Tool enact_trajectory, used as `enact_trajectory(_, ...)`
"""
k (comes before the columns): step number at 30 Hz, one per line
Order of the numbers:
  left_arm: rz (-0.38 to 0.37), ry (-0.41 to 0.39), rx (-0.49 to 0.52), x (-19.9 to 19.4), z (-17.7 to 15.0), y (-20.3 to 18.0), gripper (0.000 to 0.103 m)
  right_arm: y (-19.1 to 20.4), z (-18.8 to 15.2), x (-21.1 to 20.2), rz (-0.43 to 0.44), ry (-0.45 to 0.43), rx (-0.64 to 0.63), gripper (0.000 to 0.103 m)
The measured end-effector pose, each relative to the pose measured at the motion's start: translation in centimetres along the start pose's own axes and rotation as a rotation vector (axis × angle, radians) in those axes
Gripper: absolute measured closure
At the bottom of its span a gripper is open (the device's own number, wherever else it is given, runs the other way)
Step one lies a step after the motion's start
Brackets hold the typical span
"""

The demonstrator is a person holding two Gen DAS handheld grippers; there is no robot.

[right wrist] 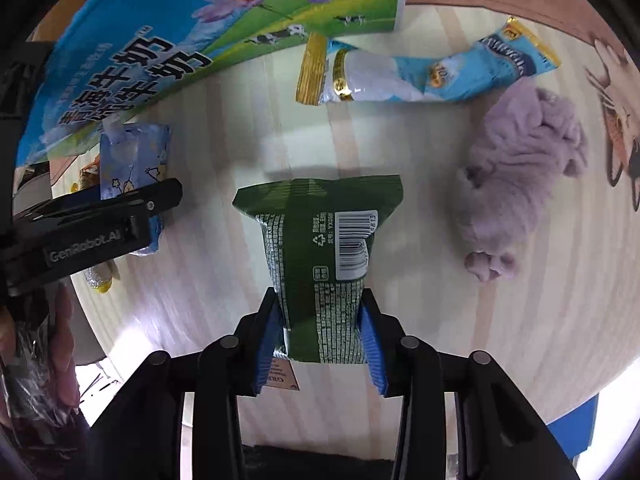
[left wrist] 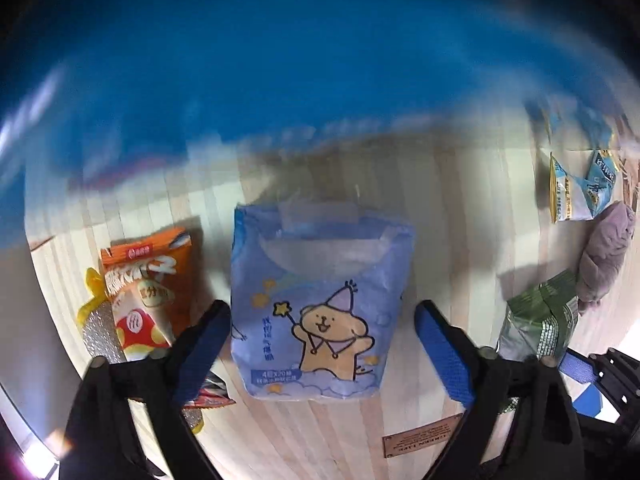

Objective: Organize soft objects
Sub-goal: 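Grasp the green snack bag with right tool while left tool grasps blue tissue pack, then lower both held items into the box and open both tools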

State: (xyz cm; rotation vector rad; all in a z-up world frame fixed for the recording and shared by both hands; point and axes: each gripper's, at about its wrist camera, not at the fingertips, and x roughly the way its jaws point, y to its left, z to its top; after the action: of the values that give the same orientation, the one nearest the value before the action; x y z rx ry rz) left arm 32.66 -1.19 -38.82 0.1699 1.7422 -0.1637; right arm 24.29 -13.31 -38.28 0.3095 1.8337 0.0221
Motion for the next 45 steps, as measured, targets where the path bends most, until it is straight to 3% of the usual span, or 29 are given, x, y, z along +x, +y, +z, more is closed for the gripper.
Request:
enact_trajectory(1,-0.004,0.001,-0.007,0.1,-0.2,0.2,0.037,0.1,-0.1,0.3,0.001,0.002,0.001,0.059)
enact_trajectory(3,-0.013,0.003,-0.015,0.1,-0.8,0.7,0.047,0.4,0.2,0.8,-0.004,0.009,0.006,0.058)
enact_trajectory(7,-0.044,-0.030,-0.067,-0.8,-2.5,1.5,0.060,1.2,-0.1,1.3,-0.034,-0.003,-0.015,0.062)
enact_trajectory(11,-0.090,-0.055,-0.116,-2.1,-4.9,2.1,0.064,2.2,-1.5,1.1,-0.056,-0.031,-0.045,0.066)
enact_trajectory(18,-0.155,-0.126,-0.143,-5.7,-9.8,2.8,0.065,2.8,-2.5,-2.2,0.003,-0.073,-0.070,0.069)
enact_trajectory(24,-0.224,-0.310,-0.144,-15.1,-10.4,4.2,0.065,4.1,-2.6,-10.1,0.097,-0.169,-0.110,0.070)
enact_trajectory(28,-0.236,-0.393,-0.108,-19.7,-5.3,6.4,0.065,5.2,-0.7,-16.0,0.118,-0.258,-0.135,0.070)
enact_trajectory(33,-0.129,-0.395,-0.089,-21.2,2.1,8.4,0.064,6.8,6.0,-20.0,0.016,-0.344,-0.147,0.070)
enact_trajectory(36,-0.078,-0.332,-0.106,-18.8,7.4,9.0,0.064,7.4,10.5,-19.1,-0.031,-0.315,-0.133,0.070)
enact_trajectory(41,-0.003,-0.217,-0.129,-13.1,13.0,10.2,0.064,9.1,18.0,-14.2,-0.162,-0.253,-0.117,0.070)
enact_trajectory(45,0.052,-0.124,-0.104,-8.6,16.7,10.2,0.064,9.9,21.4,-9.3,-0.234,-0.187,-0.133,0.071)
